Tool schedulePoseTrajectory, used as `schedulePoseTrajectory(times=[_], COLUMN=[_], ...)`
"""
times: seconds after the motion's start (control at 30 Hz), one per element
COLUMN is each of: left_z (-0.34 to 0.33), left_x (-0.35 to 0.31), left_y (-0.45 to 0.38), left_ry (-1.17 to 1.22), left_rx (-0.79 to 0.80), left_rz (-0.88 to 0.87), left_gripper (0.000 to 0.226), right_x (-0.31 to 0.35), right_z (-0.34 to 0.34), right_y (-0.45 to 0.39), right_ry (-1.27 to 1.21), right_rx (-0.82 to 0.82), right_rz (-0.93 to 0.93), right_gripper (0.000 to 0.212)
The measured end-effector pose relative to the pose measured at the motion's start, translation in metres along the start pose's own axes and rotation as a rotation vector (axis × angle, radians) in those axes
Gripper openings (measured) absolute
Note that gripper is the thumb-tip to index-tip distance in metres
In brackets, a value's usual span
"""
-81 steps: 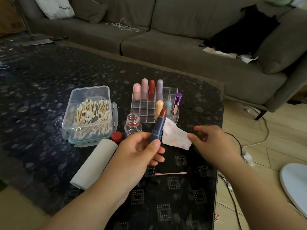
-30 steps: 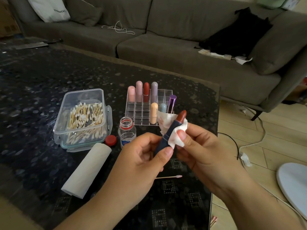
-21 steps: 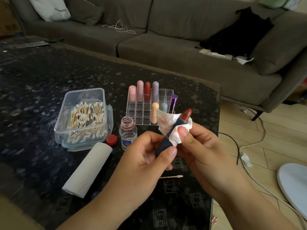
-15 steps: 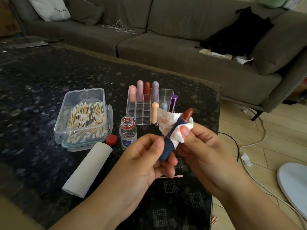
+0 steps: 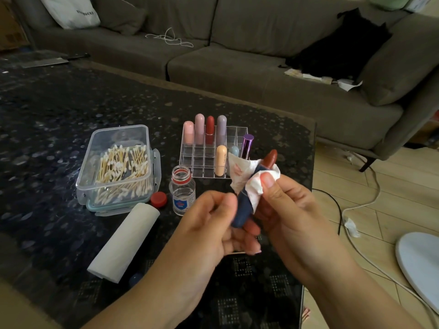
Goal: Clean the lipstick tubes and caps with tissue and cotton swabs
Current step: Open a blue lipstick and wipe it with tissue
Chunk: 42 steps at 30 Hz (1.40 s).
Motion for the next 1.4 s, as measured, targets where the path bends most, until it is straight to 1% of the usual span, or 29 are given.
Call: schedulePoseTrajectory(times=[0.07, 0.2, 0.23, 0.33, 0.4, 0.5, 0.57, 0.6, 0.63, 0.67, 0.7, 0.8, 0.83, 0.9, 0.97, 1.03, 1.1, 1.13, 1.2, 1.27, 1.33, 1.4], left_z=[-0.001, 0.004, 0.006, 0.011, 0.011, 0.006, 0.002, 0.002, 0.002, 0.003, 0.005, 0.009, 0.01, 0.008, 0.005, 0.004, 0.006, 0.007, 0.009, 0.011, 0.01, 0.008], left_x=[0.0, -0.007, -0.01, -0.017, -0.018, -0.014, -0.012, -0.012, -0.013, -0.015, -0.016, -0.018, -0.017, -0.016, -0.013, -0.011, -0.014, -0.016, -0.02, -0.021, -0.021, -0.017], left_y=[0.001, 0.0, -0.001, -0.001, -0.001, 0.0, 0.002, 0.003, 0.002, 0.002, 0.001, 0.0, 0.0, 0.0, 0.0, 0.0, 0.0, 0.0, -0.001, -0.001, -0.001, -0.001], left_ry=[0.045, -0.055, -0.092, -0.17, -0.153, -0.038, 0.041, 0.049, 0.04, 0.016, -0.022, -0.094, -0.084, -0.048, 0.017, 0.029, -0.01, -0.041, -0.108, -0.141, -0.121, -0.043], left_rx=[0.026, -0.044, -0.063, -0.092, -0.069, 0.052, 0.125, 0.127, 0.114, 0.093, 0.07, 0.002, -0.008, 0.02, 0.076, 0.094, 0.068, 0.05, 0.013, -0.018, -0.022, 0.014], left_rz=[0.039, -0.079, -0.112, -0.188, -0.184, -0.045, 0.043, 0.05, 0.032, -0.003, -0.048, -0.141, -0.145, -0.109, -0.011, 0.036, -0.011, -0.058, -0.156, -0.219, -0.209, -0.117], left_gripper=[0.026, 0.006, 0.005, 0.011, 0.016, 0.022, 0.028, 0.027, 0.021, 0.013, 0.011, 0.018, 0.02, 0.021, 0.021, 0.026, 0.013, 0.012, 0.017, 0.02, 0.021, 0.02], right_x=[0.0, -0.001, 0.0, 0.002, 0.003, 0.005, 0.005, 0.006, 0.006, 0.006, 0.005, 0.003, 0.002, 0.001, 0.003, 0.004, 0.004, 0.004, 0.003, 0.002, 0.003, 0.004], right_z=[0.0, 0.003, 0.004, 0.005, 0.005, 0.005, 0.007, 0.007, 0.007, 0.006, 0.006, 0.007, 0.007, 0.006, 0.006, 0.006, 0.006, 0.006, 0.006, 0.007, 0.006, 0.005], right_y=[0.001, 0.0, -0.001, -0.001, -0.001, -0.001, 0.0, 0.0, 0.0, 0.0, 0.0, -0.001, -0.001, -0.002, -0.002, -0.001, 0.0, 0.0, -0.001, -0.001, -0.001, -0.002], right_ry=[-0.03, -0.041, -0.039, -0.049, -0.04, -0.05, -0.048, -0.044, -0.038, -0.028, -0.019, 0.026, 0.031, 0.001, -0.019, -0.013, -0.006, 0.001, 0.024, 0.03, 0.017, -0.006], right_rx=[0.019, 0.059, 0.062, 0.048, 0.055, 0.079, 0.079, 0.082, 0.088, 0.094, 0.095, 0.064, 0.059, 0.06, 0.058, 0.049, 0.062, 0.069, 0.056, 0.04, 0.034, 0.034], right_rz=[-0.011, 0.018, 0.028, 0.04, 0.062, 0.087, 0.085, 0.085, 0.088, 0.091, 0.094, 0.102, 0.101, 0.099, 0.103, 0.105, 0.109, 0.112, 0.114, 0.105, 0.1, 0.097], right_gripper=[0.031, 0.032, 0.03, 0.024, 0.024, 0.031, 0.032, 0.032, 0.033, 0.035, 0.035, 0.033, 0.036, 0.041, 0.036, 0.031, 0.033, 0.034, 0.035, 0.034, 0.033, 0.031])
Point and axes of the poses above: each hand's wrist, its own y-axis away from the middle knuckle, its own z-axis out of the back of the hand, x = y × z, the point moved 4 cm from there along -y, towards the middle knuckle, and after that the axes turned 1 degree about -y, right-handed, at the moved point
